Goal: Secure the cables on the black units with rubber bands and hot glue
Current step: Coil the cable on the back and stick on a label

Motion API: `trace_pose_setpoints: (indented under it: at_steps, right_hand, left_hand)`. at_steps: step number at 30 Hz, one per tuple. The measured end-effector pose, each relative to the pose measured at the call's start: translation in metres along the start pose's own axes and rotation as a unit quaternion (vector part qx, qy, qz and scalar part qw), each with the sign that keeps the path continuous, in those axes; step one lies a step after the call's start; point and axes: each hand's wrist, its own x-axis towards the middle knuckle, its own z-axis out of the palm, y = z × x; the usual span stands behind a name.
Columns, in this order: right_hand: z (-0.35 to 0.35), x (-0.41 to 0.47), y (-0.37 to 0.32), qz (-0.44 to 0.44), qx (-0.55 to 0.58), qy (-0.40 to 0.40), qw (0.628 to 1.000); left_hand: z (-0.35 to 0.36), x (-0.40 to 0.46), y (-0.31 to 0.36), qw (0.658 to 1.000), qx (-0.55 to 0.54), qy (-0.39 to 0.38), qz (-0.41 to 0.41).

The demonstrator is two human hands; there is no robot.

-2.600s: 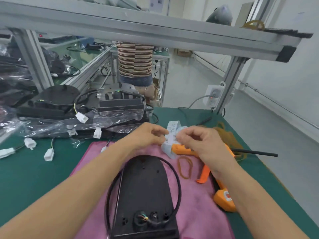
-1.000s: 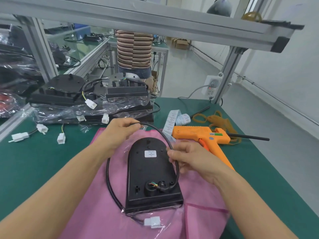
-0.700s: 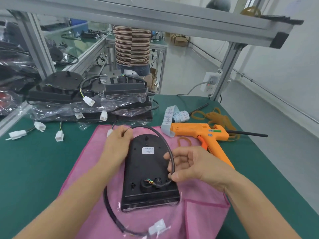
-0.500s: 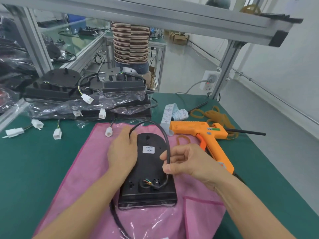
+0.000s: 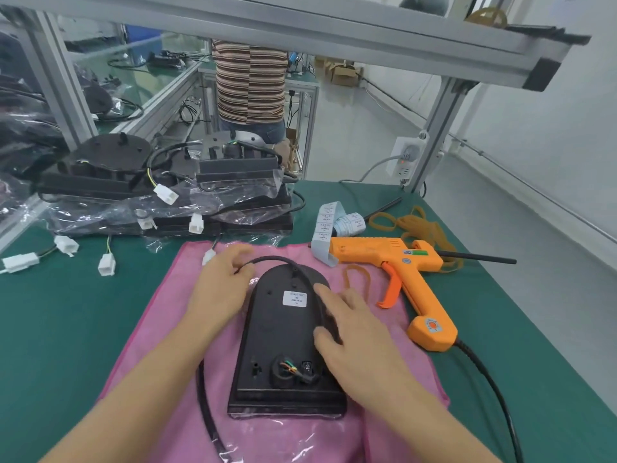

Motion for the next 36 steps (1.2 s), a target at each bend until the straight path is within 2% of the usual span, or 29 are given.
trace_pose_setpoints:
  at_steps: [4,7,10,17,20,21,23,24,25,27,31,33,36]
  right_hand:
    - [0.005,0.01,-0.006,-0.008,-0.15,0.038,0.988]
    - [0.007,0.02,-0.006,0.005,-0.167,0.031,0.985]
    - [0.008,0.023,0.0,0.012,-0.159,0.025,0.987]
    - [-0.005,0.017,-0.008,0.023,-0.178,0.018,0.984]
    - [-0.005,-0.008,-0.024,-0.054,-0.182,0.104,0.976]
    - [-0.004,-0.016,-0.03,-0.092,-0.177,0.093,0.975]
    - [0.002,-0.025,-0.031,-0.136,-0.163,-0.04,0.976]
    - [0.004,-0.026,-0.028,-0.128,-0.152,-0.114,0.973]
    - [0.005,-0.025,-0.023,-0.119,-0.147,-0.152,0.97]
    - [0.012,-0.022,-0.018,-0.106,-0.153,-0.147,0.972]
    - [0.028,-0.021,-0.024,-0.08,-0.104,-0.059,0.99]
    - [0.027,-0.018,-0.025,-0.066,-0.077,-0.045,0.994]
    - [0.022,-0.021,-0.029,-0.078,-0.09,-0.049,0.992]
  left_hand:
    - [-0.006,0.007,0.014,0.995,0.007,-0.028,0.099]
    - [-0.007,0.014,0.018,0.998,-0.003,-0.001,0.068]
    - [-0.01,0.01,0.011,1.0,-0.009,-0.007,0.017]
    - [-0.034,-0.006,0.014,0.99,0.132,-0.035,0.023]
    - [-0.036,-0.011,0.023,0.983,0.179,-0.029,0.022]
    - [-0.036,-0.013,0.025,0.983,0.182,-0.032,0.02]
    - [-0.036,-0.016,0.029,0.985,0.17,-0.038,0.013]
    - [-0.037,-0.018,0.031,0.986,0.164,-0.038,0.011]
    - [-0.038,-0.02,0.033,0.987,0.156,-0.036,0.011]
    - [-0.037,-0.028,0.037,0.994,0.102,-0.035,-0.002]
    - [-0.021,-0.053,0.039,0.992,-0.071,-0.065,-0.079]
    - [-0.013,-0.065,0.035,0.991,-0.073,-0.063,-0.089]
    - [-0.011,-0.07,0.031,0.998,-0.011,-0.034,-0.057]
